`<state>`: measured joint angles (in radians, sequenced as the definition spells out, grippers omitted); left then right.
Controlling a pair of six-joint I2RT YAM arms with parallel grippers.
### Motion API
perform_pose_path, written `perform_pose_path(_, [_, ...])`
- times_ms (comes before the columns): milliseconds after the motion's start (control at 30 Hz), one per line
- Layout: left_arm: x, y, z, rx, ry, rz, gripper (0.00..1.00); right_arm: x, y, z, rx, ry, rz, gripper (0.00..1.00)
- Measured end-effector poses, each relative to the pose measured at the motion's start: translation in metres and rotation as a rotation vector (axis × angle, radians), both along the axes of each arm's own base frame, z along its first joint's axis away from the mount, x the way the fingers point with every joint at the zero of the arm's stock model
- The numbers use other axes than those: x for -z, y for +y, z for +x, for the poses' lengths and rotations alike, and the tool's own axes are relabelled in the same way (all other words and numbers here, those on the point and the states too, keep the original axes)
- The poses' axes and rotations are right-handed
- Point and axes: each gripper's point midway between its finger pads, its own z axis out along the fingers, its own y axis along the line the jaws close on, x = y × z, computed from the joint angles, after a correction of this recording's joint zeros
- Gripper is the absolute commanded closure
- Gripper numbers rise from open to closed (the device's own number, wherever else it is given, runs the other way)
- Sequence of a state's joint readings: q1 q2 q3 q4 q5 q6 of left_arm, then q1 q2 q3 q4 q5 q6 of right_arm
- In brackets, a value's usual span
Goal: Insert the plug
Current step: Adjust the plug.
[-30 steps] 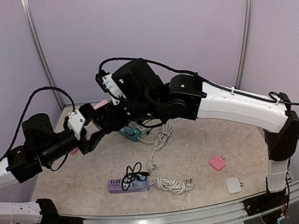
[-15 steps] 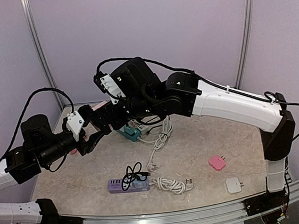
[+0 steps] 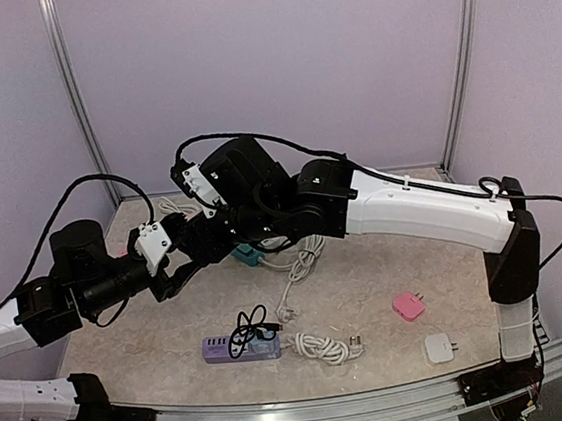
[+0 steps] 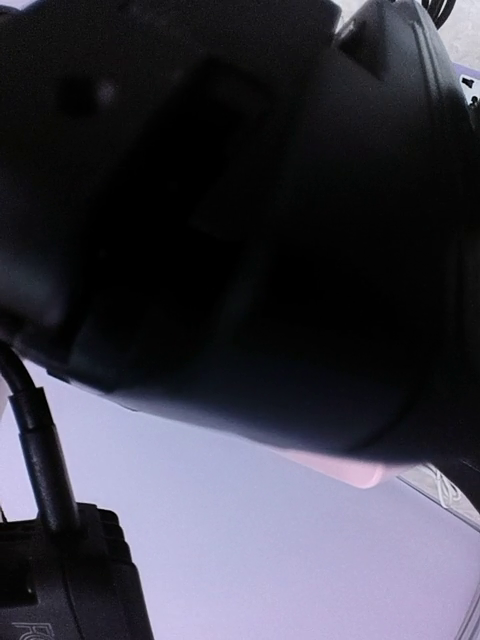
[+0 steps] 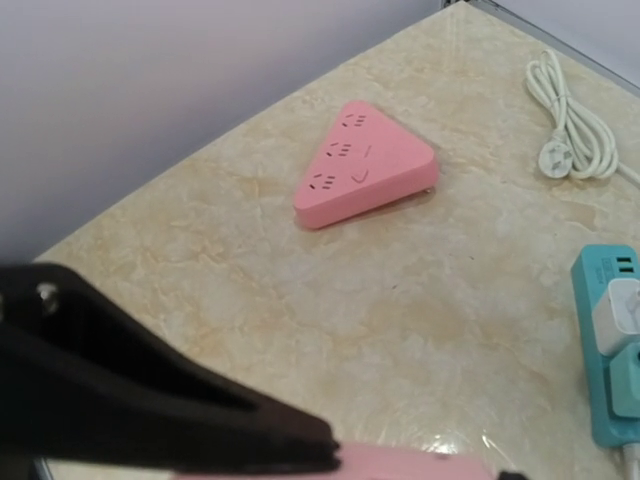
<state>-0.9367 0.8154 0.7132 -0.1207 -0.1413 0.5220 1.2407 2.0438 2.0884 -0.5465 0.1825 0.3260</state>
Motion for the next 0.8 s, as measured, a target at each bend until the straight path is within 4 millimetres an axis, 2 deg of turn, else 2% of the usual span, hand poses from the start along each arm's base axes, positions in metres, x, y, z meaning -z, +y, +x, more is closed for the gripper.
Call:
perform_pose_path(67, [0.002, 0.0, 0.0, 0.001, 0.001, 0.003, 1.0, 0.001, -0.001, 0.001, 0.007, -0.001, -0.003, 0.68])
perform_pose_path(200, [0.005, 0.0, -0.001, 0.003, -0.002, 0.002, 1.0, 0.004, -0.002, 0.002, 0.016, -0.003, -0.011, 1.0])
perform_pose_path(233, [0.005, 0.0, -0.001, 0.003, -0.003, 0.002, 0.98, 0.004, -0.002, 0.003, 0.018, -0.003, -0.012, 1.0])
perform_pose_path(267, [0.005, 0.0, -0.001, 0.005, -0.007, 0.001, 0.8, 0.004, -0.002, 0.003, 0.019, -0.003, -0.013, 1.0])
perform_pose_path(300, [0.005, 0.0, -0.001, 0.006, -0.011, 0.001, 0.48, 0.004, -0.002, 0.003, 0.018, -0.003, -0.014, 1.0])
perform_pose_path(333, [0.005, 0.001, -0.002, 0.008, -0.014, 0.001, 0.23, 0.004, -0.002, 0.003, 0.017, -0.004, -0.014, 1.0])
perform_pose_path(367, [0.005, 0.001, -0.002, 0.011, -0.017, -0.002, 0.05, 0.004, -0.002, 0.002, 0.015, -0.003, -0.013, 1.0])
perform_pose_path(400, [0.005, 0.001, -0.004, 0.02, -0.02, -0.005, 0.02, 0.004, -0.003, 0.001, 0.005, -0.004, -0.016, 1.0])
perform_pose_path(500, [-0.004, 0.003, -0.012, 0.059, -0.016, -0.051, 0.01, 0.011, -0.014, -0.006, -0.038, -0.002, -0.062, 1.0])
perform_pose_path(633, [-0.018, 0.006, -0.026, 0.112, -0.032, -0.115, 0.01, 0.01, -0.032, -0.016, -0.123, 0.044, -0.018, 1.0])
perform_pose_path(700, [-0.024, 0.005, -0.031, 0.136, -0.046, -0.137, 0.01, 0.001, -0.038, -0.02, -0.162, 0.068, 0.043, 1.0])
perform_pose_path(800, [-0.028, 0.0, -0.04, 0.19, -0.079, -0.142, 0.01, -0.023, -0.04, -0.022, -0.2, 0.071, 0.176, 1.0])
